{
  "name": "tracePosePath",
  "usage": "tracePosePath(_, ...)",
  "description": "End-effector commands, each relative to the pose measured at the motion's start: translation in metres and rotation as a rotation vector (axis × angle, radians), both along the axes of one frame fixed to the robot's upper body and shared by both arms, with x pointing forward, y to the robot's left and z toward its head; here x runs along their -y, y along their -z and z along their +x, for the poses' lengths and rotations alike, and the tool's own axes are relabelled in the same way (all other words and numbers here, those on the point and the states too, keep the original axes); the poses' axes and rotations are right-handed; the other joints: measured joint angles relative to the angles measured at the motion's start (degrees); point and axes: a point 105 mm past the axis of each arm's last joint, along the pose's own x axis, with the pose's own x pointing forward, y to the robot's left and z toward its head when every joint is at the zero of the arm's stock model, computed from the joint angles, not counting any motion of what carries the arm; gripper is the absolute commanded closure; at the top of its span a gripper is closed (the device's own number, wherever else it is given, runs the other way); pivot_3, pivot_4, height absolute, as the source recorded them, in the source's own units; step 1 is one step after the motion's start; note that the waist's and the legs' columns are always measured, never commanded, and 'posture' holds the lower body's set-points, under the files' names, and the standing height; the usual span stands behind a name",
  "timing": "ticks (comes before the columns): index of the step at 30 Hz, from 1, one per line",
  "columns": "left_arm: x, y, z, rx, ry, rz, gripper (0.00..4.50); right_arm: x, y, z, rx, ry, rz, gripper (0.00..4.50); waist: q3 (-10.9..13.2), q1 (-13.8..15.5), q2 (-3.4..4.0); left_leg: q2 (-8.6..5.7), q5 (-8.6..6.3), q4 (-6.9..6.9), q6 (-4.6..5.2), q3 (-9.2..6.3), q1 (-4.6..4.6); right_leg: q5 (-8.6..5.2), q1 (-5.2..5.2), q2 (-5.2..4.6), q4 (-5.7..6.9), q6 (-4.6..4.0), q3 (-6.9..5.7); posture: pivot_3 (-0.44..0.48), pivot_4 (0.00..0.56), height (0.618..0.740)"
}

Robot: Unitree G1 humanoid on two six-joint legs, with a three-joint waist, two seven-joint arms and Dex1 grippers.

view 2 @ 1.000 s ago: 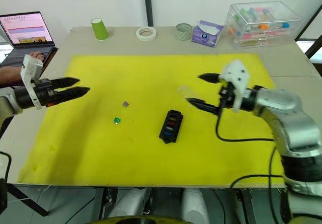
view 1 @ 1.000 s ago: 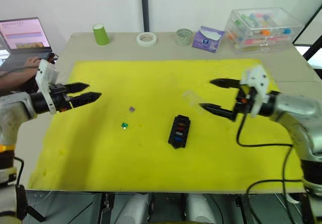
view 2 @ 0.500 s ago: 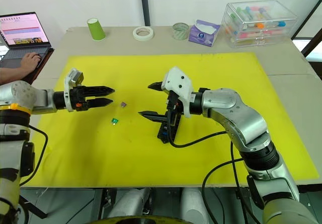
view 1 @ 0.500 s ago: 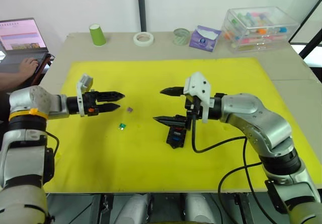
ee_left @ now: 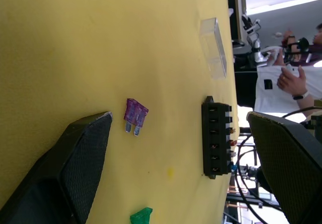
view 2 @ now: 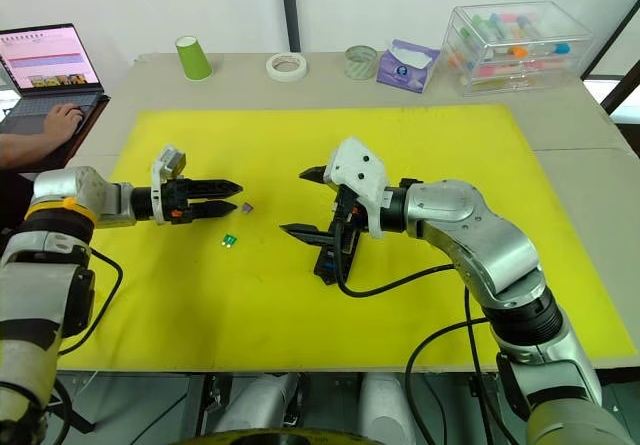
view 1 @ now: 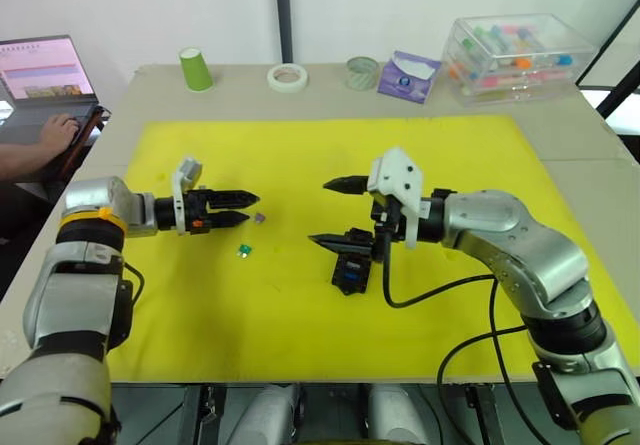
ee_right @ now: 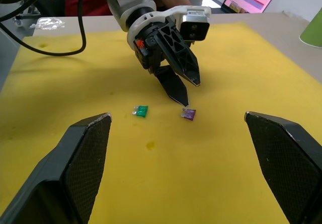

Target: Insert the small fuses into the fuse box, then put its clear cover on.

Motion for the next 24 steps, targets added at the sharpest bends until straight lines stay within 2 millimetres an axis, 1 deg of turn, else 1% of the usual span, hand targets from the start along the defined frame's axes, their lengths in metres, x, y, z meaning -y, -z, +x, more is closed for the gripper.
tracePosePath(1, 0.009, -0.002, 0.000, -0.006, 0.034, -0.017, 0.00, 0.001, -0.014, -0.004, 0.066, -0.006, 0.007, 0.02, 0.0, 0.1, 0.00, -0.01, 0.00, 0.02, 0.00, -0.01, 0.00, 0.00, 0.00, 0.00, 0.03, 0.00, 0.00, 0.000, 0.150, 0.740)
tracePosePath(6, 0.015, -0.001, -0.001, -0.010, 0.068, -0.012, 0.00, -0.001, -0.016, -0.004, 0.064, -0.009, 0.016, 0.02, 0.0, 0.1, 0.00, -0.03, 0.00, 0.05, 0.00, -0.01, 0.00, 0.00, -0.01, -0.03, 0.13, 0.00, 0.00, 0.000, 0.150, 0.740)
tracePosePath(9, 0.020, 0.003, 0.000, -0.008, 0.085, 0.007, 0.00, -0.001, -0.015, -0.002, 0.069, 0.002, 0.005, 0.02, 0.0, 0.1, -0.01, -0.05, -0.01, 0.06, 0.01, -0.02, 0.00, 0.00, -0.01, -0.05, 0.17, 0.00, 0.00, 0.000, 0.150, 0.740)
tracePosePath(14, 0.020, 0.005, 0.003, 0.001, 0.068, 0.012, 0.00, -0.001, -0.015, -0.002, 0.066, 0.009, 0.008, 0.02, 0.0, 0.1, -0.01, -0.07, -0.01, 0.09, 0.01, -0.02, 0.00, 0.00, -0.02, -0.07, 0.24, 0.00, 0.00, 0.000, 0.150, 0.740)
tracePosePath(17, 0.017, 0.012, 0.002, -0.015, 0.059, 0.035, 0.61, -0.001, -0.015, -0.003, 0.066, 0.011, 0.009, 0.00, 0.0, 0.1, -0.01, -0.07, -0.01, 0.11, 0.01, -0.02, 0.00, 0.00, -0.02, -0.07, 0.25, 0.00, 0.00, 0.000, 0.150, 0.740)
tracePosePath(21, 0.014, 0.025, -0.001, -0.040, 0.053, 0.070, 2.04, -0.001, -0.015, -0.003, 0.065, 0.012, 0.011, 0.00, 0.0, -0.1, -0.01, -0.07, -0.01, 0.11, 0.01, -0.01, 0.00, 0.00, -0.08, -0.07, 0.35, 0.00, 0.01, 0.000, 0.150, 0.740)
tracePosePath(24, 0.012, 0.028, -0.001, -0.043, 0.045, 0.080, 3.07, -0.002, -0.015, -0.003, 0.066, 0.013, 0.012, 0.00, 0.0, -0.1, -0.01, -0.07, -0.01, 0.11, 0.01, 0.00, 0.00, 0.00, -0.10, -0.07, 0.36, 0.00, 0.02, 0.000, 0.150, 0.740)
